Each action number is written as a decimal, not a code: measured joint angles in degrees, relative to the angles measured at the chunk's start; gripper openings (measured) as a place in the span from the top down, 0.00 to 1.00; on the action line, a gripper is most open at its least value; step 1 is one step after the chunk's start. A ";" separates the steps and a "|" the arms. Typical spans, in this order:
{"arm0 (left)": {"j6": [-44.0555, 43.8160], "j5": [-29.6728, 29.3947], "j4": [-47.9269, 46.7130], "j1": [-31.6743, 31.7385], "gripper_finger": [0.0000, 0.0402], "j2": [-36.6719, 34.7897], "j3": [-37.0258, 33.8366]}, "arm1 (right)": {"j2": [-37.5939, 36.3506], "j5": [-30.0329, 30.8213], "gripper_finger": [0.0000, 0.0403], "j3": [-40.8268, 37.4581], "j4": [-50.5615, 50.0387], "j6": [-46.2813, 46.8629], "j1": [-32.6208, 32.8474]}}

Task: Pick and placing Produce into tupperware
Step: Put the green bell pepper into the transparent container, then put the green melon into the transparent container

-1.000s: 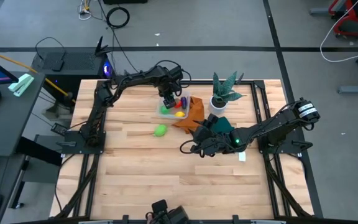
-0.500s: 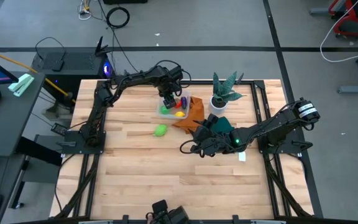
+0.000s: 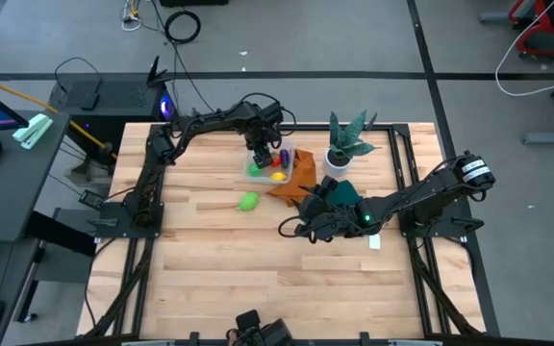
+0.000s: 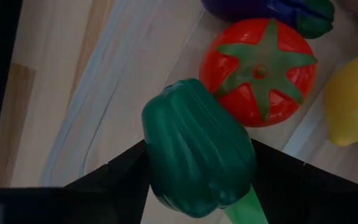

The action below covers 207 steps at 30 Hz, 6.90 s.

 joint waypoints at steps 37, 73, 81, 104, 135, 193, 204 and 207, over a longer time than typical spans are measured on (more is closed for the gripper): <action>0.07 -1.13 -6.20 -0.39 0.32 -7.27 0.00 | 0.00 -0.96 0.59 -0.02 -0.19 -0.05 0.56; -20.28 -0.02 -19.21 -19.15 0.36 -15.27 -0.11 | 0.00 -4.07 0.59 0.00 -8.73 7.35 14.56; -26.05 -1.31 -18.79 -23.37 0.39 -15.74 -0.21 | 0.00 -4.04 0.59 0.00 -12.51 7.05 14.53; -39.89 -0.25 7.33 -20.23 0.40 -34.24 -34.33 | 0.00 -5.44 0.59 -0.02 -13.53 7.20 13.42; -36.78 -0.37 12.59 -19.61 0.33 -29.59 -34.32 | 8.24 -7.64 0.61 -0.07 -1.34 -1.08 11.13; -32.76 -1.04 16.40 -22.12 0.29 -17.24 -34.23 | 7.15 -9.25 0.61 0.00 1.09 -0.41 11.02; -32.79 0.58 13.69 -22.12 0.39 -21.39 -34.16 | 7.15 -9.23 0.61 0.00 1.04 -0.41 11.02; -32.76 0.57 12.94 -21.99 0.40 -24.10 -34.14 | 7.15 -9.23 0.61 0.00 1.07 -0.40 11.02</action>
